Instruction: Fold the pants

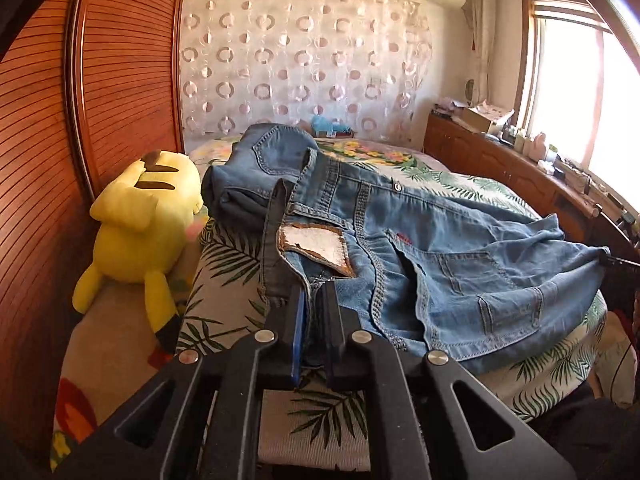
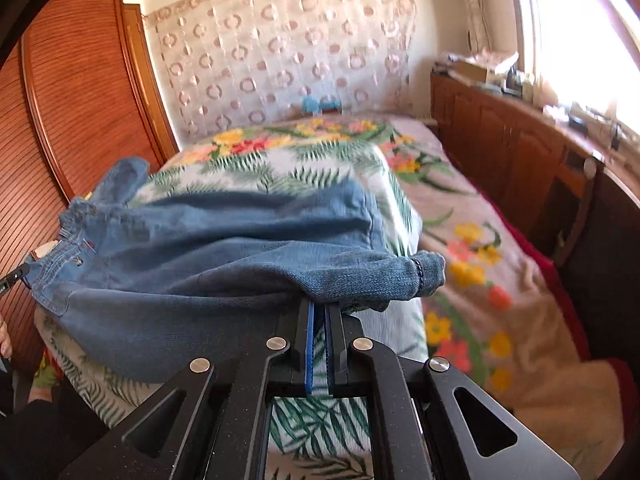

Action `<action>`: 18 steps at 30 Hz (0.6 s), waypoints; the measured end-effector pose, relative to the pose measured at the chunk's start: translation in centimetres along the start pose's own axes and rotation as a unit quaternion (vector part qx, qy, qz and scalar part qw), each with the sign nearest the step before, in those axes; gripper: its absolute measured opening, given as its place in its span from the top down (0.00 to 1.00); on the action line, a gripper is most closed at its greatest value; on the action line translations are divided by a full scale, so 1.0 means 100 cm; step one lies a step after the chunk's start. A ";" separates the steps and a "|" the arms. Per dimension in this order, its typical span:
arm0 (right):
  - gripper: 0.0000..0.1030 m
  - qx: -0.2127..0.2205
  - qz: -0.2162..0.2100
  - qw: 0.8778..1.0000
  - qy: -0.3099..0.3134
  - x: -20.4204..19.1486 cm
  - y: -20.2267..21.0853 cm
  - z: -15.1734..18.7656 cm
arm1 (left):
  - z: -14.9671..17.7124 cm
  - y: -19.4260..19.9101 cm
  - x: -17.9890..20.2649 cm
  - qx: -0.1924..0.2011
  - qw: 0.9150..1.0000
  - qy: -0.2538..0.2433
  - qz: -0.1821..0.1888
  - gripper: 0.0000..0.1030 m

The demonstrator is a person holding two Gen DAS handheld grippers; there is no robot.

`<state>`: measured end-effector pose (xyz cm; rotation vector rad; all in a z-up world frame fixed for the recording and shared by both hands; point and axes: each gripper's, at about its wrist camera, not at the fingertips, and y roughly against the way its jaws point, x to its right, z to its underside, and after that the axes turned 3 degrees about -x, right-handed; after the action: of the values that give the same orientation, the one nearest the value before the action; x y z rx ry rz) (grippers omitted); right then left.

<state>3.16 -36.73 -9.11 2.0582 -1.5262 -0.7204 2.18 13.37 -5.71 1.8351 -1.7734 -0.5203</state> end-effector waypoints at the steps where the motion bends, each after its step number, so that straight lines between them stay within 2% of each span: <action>1: 0.96 -0.007 0.000 1.000 -0.001 0.001 -0.004 0.002 | 0.000 -0.001 0.001 -0.003 1.000 -0.002 0.000 0.92; 4: 0.96 -0.020 -0.001 1.000 -0.004 0.003 -0.010 0.007 | 0.002 0.002 0.005 -0.008 1.000 -0.008 -0.001 0.92; 8: 0.96 -0.031 -0.004 1.000 0.000 0.003 -0.008 0.007 | 0.003 0.001 0.005 -0.017 1.000 -0.014 -0.007 0.83; 10: 0.89 -0.031 -0.004 1.000 0.002 0.002 -0.005 0.006 | 0.004 0.001 0.003 -0.019 1.000 -0.009 -0.004 0.73; 12: 0.88 -0.028 -0.004 1.000 0.005 0.000 0.003 0.003 | 0.004 0.002 0.002 -0.016 1.000 -0.007 -0.003 0.57; 14: 0.86 -0.017 -0.004 1.000 0.007 -0.001 0.011 0.000 | 0.002 0.004 0.002 -0.012 1.000 -0.008 -0.001 0.48; 15: 0.84 -0.012 -0.003 1.000 0.008 -0.002 0.013 0.002 | 0.001 0.005 0.003 -0.012 1.000 -0.009 0.000 0.30; 16: 0.82 -0.005 0.000 1.000 0.009 -0.001 0.018 0.000 | 0.000 0.006 0.003 -0.010 1.000 -0.008 0.001 0.22; 18: 0.79 0.005 0.004 1.000 0.013 -0.005 0.023 -0.002 | -0.002 0.008 0.004 0.000 1.000 -0.007 0.007 0.19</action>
<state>1.52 -36.89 -7.44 2.0601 -1.5261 -0.6802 1.70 12.95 -5.01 1.8221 -1.7940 -0.5302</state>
